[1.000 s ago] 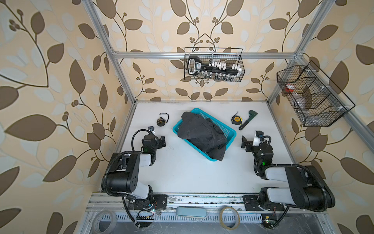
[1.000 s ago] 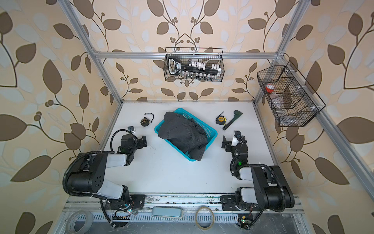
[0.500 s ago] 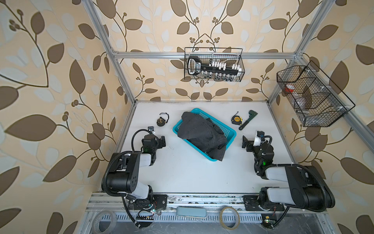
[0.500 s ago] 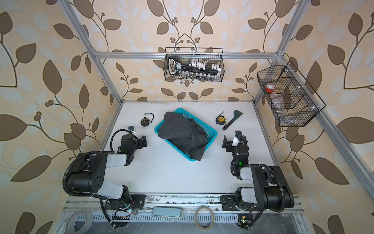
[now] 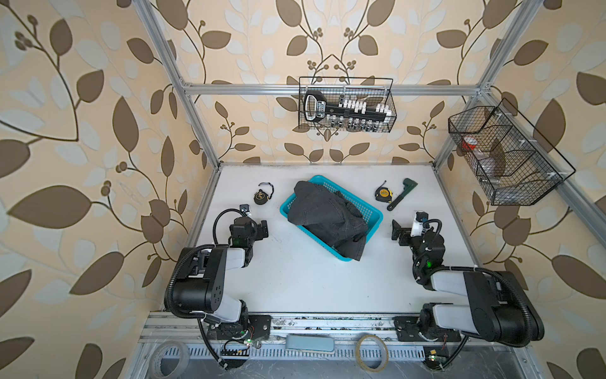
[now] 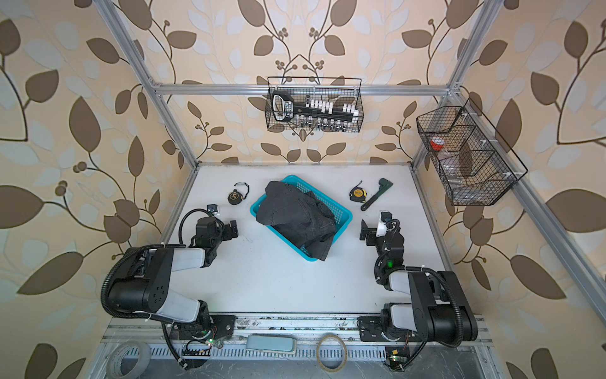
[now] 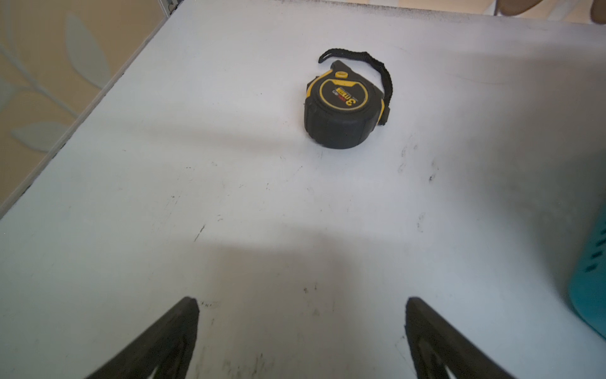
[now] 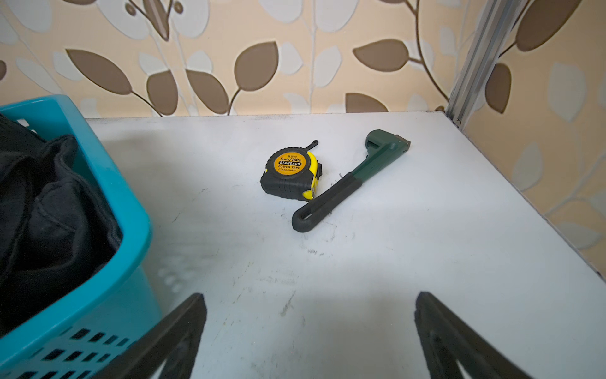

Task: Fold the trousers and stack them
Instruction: 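Reach both grippers into the teal basket and grasp the grey jeans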

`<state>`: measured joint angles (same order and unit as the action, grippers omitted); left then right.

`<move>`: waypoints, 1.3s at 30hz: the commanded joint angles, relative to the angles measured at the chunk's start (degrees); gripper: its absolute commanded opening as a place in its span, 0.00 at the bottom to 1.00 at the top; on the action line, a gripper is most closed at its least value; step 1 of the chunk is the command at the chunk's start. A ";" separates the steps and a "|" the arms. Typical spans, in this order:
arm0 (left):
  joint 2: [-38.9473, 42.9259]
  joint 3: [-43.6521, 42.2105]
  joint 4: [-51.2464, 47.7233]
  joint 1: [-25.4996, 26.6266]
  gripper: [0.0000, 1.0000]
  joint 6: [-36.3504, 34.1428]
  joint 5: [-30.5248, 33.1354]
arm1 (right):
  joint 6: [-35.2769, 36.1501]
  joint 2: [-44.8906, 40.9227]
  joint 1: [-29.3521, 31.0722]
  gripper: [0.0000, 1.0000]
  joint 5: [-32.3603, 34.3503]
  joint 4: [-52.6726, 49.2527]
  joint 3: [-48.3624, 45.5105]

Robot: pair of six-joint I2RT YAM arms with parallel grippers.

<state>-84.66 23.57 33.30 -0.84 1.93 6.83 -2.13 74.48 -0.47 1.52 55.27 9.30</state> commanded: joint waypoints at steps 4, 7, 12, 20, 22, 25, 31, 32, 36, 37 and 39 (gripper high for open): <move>13.85 7.18 -16.12 -0.20 0.99 3.12 1.13 | 2.61 -8.92 2.17 1.00 3.10 -11.00 4.56; 18.93 11.76 -27.79 -0.04 0.99 6.99 -0.46 | 0.92 -13.72 2.71 1.00 3.29 -16.43 6.67; 23.62 19.38 -42.56 0.67 0.99 14.36 -5.35 | -2.62 -21.04 4.08 1.00 -0.37 -29.22 12.26; 19.60 33.85 -58.20 5.79 0.99 11.35 -23.76 | -7.29 -25.10 12.40 1.00 -1.75 -56.58 24.35; 17.89 36.60 -58.45 8.59 0.99 9.80 -28.28 | -9.18 -24.80 14.74 1.00 -2.52 -62.14 26.73; 14.35 39.87 -58.34 14.30 0.99 5.67 -32.03 | -11.80 -23.00 18.13 1.00 -2.45 -70.05 30.14; 5.39 45.84 -57.17 21.48 0.99 -1.86 -33.67 | -16.49 -20.45 20.12 1.00 -6.15 -76.06 32.46; 3.44 47.51 -57.46 22.20 0.99 -1.96 -33.12 | -16.99 -20.10 20.09 1.00 -6.55 -76.27 32.60; -2.98 50.32 -54.92 25.33 0.99 -2.02 -32.52 | -18.66 -19.40 19.98 1.00 -7.42 -75.84 32.22; -4.44 50.78 -54.16 26.37 0.99 -2.51 -32.28 | -19.07 -18.98 19.90 1.00 -7.85 -75.68 32.06; -7.52 52.58 -54.05 27.90 0.99 -3.41 -31.69 | -19.85 -18.24 19.73 1.00 -8.76 -75.27 31.97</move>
<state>-90.24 73.08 -22.33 25.12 1.54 -24.05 -19.73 55.37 19.38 -5.06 -18.74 40.32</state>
